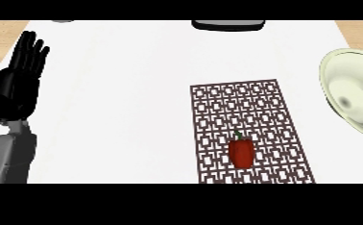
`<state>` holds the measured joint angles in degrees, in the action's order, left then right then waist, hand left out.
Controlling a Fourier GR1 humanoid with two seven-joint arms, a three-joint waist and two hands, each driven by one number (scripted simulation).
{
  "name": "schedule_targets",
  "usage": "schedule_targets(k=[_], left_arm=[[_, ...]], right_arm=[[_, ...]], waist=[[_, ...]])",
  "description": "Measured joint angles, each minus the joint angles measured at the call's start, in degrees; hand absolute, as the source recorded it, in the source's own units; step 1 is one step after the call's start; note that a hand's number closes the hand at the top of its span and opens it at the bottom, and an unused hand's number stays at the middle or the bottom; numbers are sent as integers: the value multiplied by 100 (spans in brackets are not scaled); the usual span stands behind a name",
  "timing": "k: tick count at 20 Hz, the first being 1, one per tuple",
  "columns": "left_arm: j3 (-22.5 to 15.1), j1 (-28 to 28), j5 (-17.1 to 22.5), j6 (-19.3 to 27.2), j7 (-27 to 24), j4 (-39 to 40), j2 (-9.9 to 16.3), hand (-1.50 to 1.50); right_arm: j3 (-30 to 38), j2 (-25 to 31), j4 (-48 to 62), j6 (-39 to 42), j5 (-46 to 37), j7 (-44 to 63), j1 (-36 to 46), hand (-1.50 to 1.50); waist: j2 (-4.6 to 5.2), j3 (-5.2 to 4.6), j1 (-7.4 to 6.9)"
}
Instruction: Pick the tomato from the placemat and place it in the bowl
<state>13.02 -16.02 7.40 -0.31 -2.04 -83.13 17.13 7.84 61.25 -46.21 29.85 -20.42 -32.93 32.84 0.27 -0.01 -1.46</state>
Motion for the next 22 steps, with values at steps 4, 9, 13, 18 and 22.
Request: schedule_targets(k=[4, 9, 13, 18, 22], left_arm=[[11, 18, 24, 16, 85, -91, -19, 0], [10, -32, -9, 49, 159, -118, -6, 0], [74, -18, 54, -19, 188, -130, 51, 0], [69, -41, 14, 25, 117, -77, 6, 0], [82, 2, 45, -7, 92, -98, -5, 0]], right_arm=[[-311, -536, 49, -435, -437, 195, 159, 150], [-383, -1110, 750, -799, -724, 547, 370, -150], [-249, -1469, 1254, -691, -604, 558, 508, -150], [235, -1836, 1748, -676, -132, 372, 718, -150], [772, -1828, 2055, -962, 267, 177, 862, -150]], waist=[[-5, 1, 19], [5, 5, 22], [4, 8, 29], [12, 11, 36], [18, 13, 28]])
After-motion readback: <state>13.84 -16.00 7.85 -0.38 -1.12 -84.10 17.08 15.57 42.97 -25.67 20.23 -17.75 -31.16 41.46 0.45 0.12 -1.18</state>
